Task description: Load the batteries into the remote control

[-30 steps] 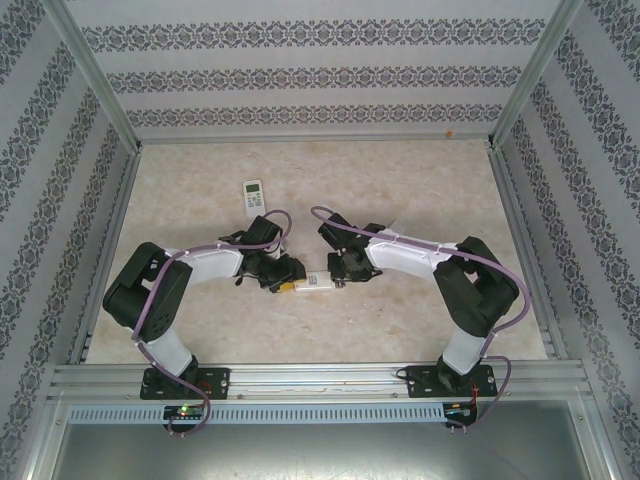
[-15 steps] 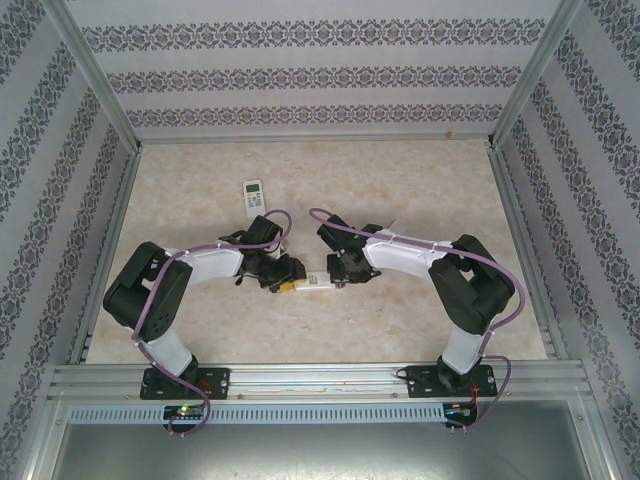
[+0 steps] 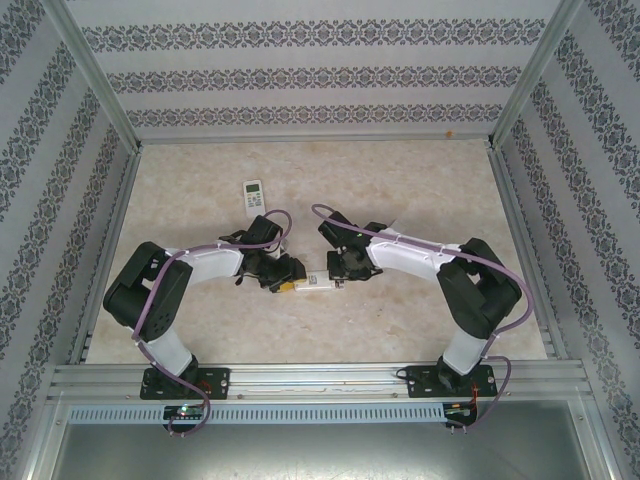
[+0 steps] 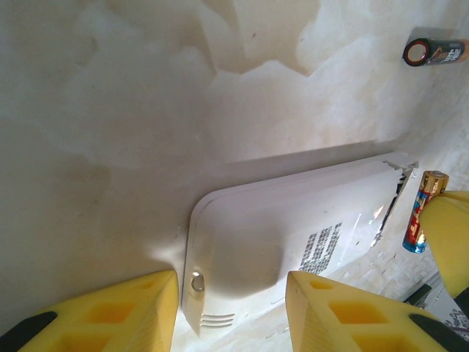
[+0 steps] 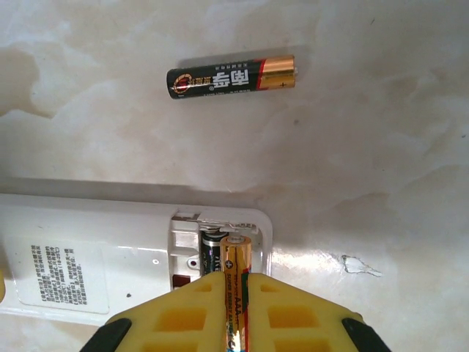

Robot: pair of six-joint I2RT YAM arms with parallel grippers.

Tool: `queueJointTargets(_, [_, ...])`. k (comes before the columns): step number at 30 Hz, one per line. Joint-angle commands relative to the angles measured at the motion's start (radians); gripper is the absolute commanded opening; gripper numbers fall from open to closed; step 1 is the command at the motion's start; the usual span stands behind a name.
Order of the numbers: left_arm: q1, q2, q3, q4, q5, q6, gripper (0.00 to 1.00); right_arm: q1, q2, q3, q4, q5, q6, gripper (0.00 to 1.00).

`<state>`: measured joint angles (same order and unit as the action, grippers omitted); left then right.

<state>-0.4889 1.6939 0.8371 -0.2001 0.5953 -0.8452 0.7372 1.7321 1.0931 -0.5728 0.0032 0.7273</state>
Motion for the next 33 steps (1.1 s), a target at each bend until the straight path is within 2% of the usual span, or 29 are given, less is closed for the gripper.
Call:
queueJointTargets(1, [0.006,0.030,0.020,-0.015,-0.011,0.018,0.44,0.004,0.011,0.013,-0.006,0.029,0.013,0.13])
queueJointTargets(12, [0.006,0.032,0.021,-0.016,-0.011,0.017,0.44,0.005,0.042,0.006,0.019,0.044,0.003,0.16])
queueJointTargets(19, [0.006,0.035,0.023,-0.015,-0.009,0.017,0.44,0.005,0.061,0.008,0.023,0.038,0.006,0.24])
queueJointTargets(22, [0.006,0.032,0.022,-0.016,-0.011,0.018,0.44,0.005,0.059,0.007,0.021,0.030,0.004,0.24])
queueJointTargets(29, [0.006,0.041,0.027,-0.015,-0.009,0.017,0.44,0.001,0.030,0.014,-0.006,0.040,-0.008,0.15])
queueJointTargets(33, [0.006,0.046,0.031,-0.015,-0.005,0.017,0.44,0.002,0.032,0.007,-0.019,0.021,-0.008,0.14])
